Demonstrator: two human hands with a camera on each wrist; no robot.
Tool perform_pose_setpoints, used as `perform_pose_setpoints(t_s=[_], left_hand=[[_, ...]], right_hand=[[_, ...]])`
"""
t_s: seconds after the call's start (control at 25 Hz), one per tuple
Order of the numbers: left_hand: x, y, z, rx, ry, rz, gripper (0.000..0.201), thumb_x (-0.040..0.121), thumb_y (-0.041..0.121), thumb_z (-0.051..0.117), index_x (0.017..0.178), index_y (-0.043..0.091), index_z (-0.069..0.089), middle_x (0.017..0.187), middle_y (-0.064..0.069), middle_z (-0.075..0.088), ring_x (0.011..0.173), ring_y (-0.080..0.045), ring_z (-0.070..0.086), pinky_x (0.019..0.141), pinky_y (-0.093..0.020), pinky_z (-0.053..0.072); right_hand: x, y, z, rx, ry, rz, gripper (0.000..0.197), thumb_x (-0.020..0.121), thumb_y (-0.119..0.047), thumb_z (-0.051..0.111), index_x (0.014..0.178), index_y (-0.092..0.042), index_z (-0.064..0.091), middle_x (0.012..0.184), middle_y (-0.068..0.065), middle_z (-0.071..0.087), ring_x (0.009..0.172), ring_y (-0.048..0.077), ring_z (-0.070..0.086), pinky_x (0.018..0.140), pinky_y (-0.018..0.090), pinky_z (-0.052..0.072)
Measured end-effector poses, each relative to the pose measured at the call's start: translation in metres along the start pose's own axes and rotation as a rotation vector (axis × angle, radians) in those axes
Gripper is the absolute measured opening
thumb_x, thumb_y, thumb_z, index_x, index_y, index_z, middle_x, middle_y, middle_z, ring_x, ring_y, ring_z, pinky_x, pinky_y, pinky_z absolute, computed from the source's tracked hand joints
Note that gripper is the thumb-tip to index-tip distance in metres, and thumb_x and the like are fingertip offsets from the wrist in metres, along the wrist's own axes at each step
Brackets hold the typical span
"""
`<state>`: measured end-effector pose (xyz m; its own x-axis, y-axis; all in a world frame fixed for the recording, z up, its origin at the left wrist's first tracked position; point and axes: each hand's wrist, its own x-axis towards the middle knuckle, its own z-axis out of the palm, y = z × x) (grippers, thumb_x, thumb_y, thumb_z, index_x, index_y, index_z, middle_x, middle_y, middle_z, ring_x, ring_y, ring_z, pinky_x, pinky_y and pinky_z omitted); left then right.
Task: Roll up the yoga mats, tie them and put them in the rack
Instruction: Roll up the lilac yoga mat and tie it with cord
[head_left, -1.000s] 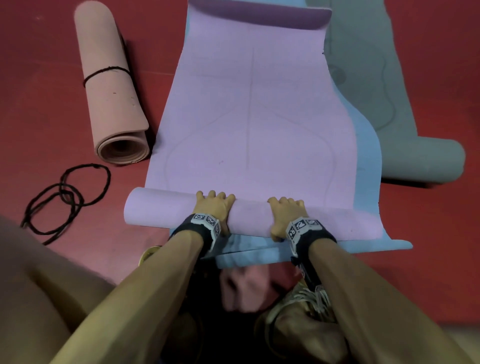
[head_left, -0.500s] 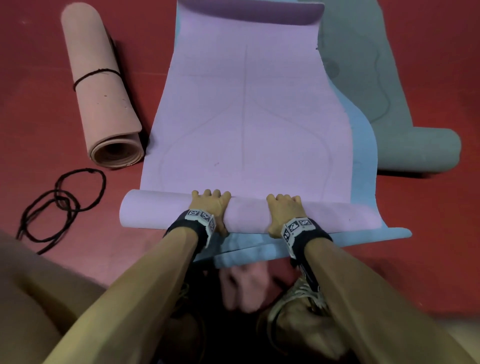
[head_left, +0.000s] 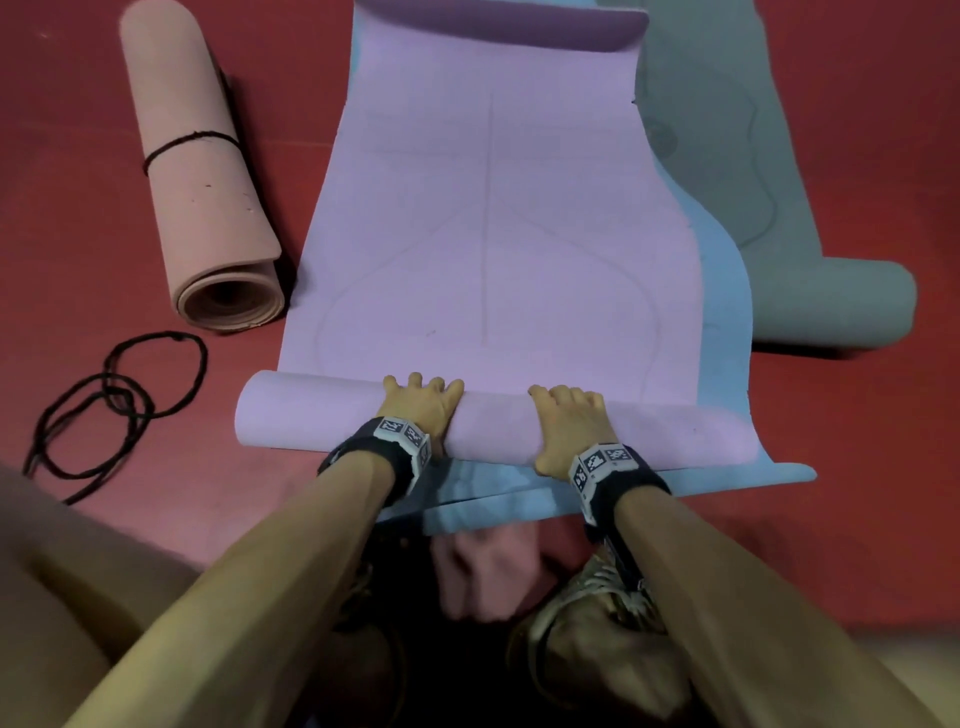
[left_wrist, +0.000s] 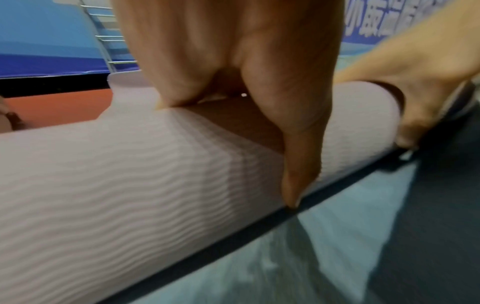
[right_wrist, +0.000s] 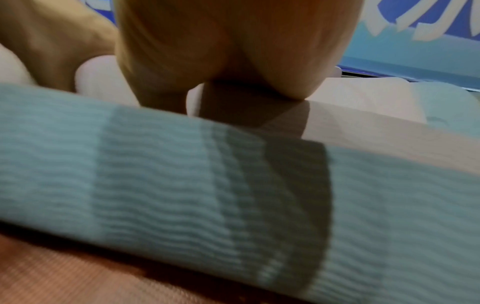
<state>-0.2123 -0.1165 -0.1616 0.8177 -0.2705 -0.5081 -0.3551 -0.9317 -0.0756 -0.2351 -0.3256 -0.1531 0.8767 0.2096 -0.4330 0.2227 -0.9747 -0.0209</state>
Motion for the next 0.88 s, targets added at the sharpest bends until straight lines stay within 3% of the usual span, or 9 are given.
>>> perform_pose_setpoints(t_s=[0.12,0.24,0.4,0.6,0.72,0.8,0.88], left_hand=[[0.010,-0.010,-0.018,-0.089,-0.117,0.021,0.078,0.058,0.038,0.084,0.122,0.028,0.042,0.113,0.000,0.060,0.110,-0.028,0.057,0.094,-0.047,0.042],[0.012,-0.013,-0.023,-0.109,-0.167,0.045,0.084,0.050,0.040,0.086,0.123,0.033,0.044,0.110,0.000,0.062,0.104,-0.027,0.062,0.092,-0.042,0.049],[0.004,-0.011,-0.007,-0.063,-0.115,0.007,0.093,0.054,0.052,0.083,0.131,0.026,0.038,0.123,-0.002,0.053,0.117,-0.028,0.050,0.102,-0.053,0.034],[-0.014,0.000,0.014,0.057,0.105,-0.054,0.104,0.061,0.062,0.073,0.143,0.022,0.022,0.134,-0.008,0.042,0.124,-0.033,0.041,0.108,-0.069,0.014],[-0.017,0.004,0.015,0.076,0.121,-0.076,0.106,0.064,0.059,0.074,0.145,0.020,0.018,0.137,-0.009,0.040,0.125,-0.034,0.039,0.108,-0.069,0.015],[-0.014,0.004,0.013,0.065,0.101,-0.066,0.100,0.066,0.055,0.073,0.144,0.021,0.020,0.135,-0.009,0.043,0.122,-0.033,0.042,0.107,-0.065,0.021],[-0.011,0.003,0.008,0.046,0.067,-0.046,0.095,0.066,0.052,0.074,0.142,0.023,0.024,0.132,-0.008,0.046,0.119,-0.033,0.045,0.104,-0.061,0.027]], right_hand=[[-0.009,-0.002,0.008,-0.037,0.044,0.011,0.096,0.065,-0.030,0.075,0.147,-0.017,0.025,0.135,0.007,0.043,0.127,0.027,0.039,0.113,0.042,0.022],[-0.009,-0.008,0.011,-0.033,0.044,0.052,0.088,0.063,-0.027,0.075,0.140,-0.015,0.032,0.128,0.006,0.046,0.122,0.028,0.043,0.110,0.042,0.026],[0.002,-0.007,-0.001,-0.057,0.002,0.027,0.061,0.065,-0.022,0.070,0.120,-0.015,0.044,0.115,0.006,0.056,0.110,0.027,0.052,0.096,0.040,0.033],[0.027,0.000,-0.026,-0.061,-0.234,0.008,0.068,0.050,-0.022,0.080,0.113,-0.015,0.054,0.104,0.006,0.065,0.097,0.028,0.062,0.080,0.032,0.036],[0.040,0.001,-0.034,-0.021,-0.349,0.048,0.078,0.043,-0.028,0.086,0.115,-0.022,0.058,0.107,0.005,0.066,0.099,0.030,0.061,0.084,0.036,0.051],[0.037,0.002,-0.030,-0.010,-0.353,0.056,0.083,0.045,-0.029,0.087,0.120,-0.021,0.054,0.109,0.004,0.064,0.102,0.029,0.059,0.084,0.036,0.045],[0.024,0.003,-0.020,-0.002,-0.245,0.042,0.084,0.051,-0.027,0.083,0.127,-0.018,0.048,0.117,0.004,0.059,0.109,0.027,0.056,0.087,0.038,0.035]])
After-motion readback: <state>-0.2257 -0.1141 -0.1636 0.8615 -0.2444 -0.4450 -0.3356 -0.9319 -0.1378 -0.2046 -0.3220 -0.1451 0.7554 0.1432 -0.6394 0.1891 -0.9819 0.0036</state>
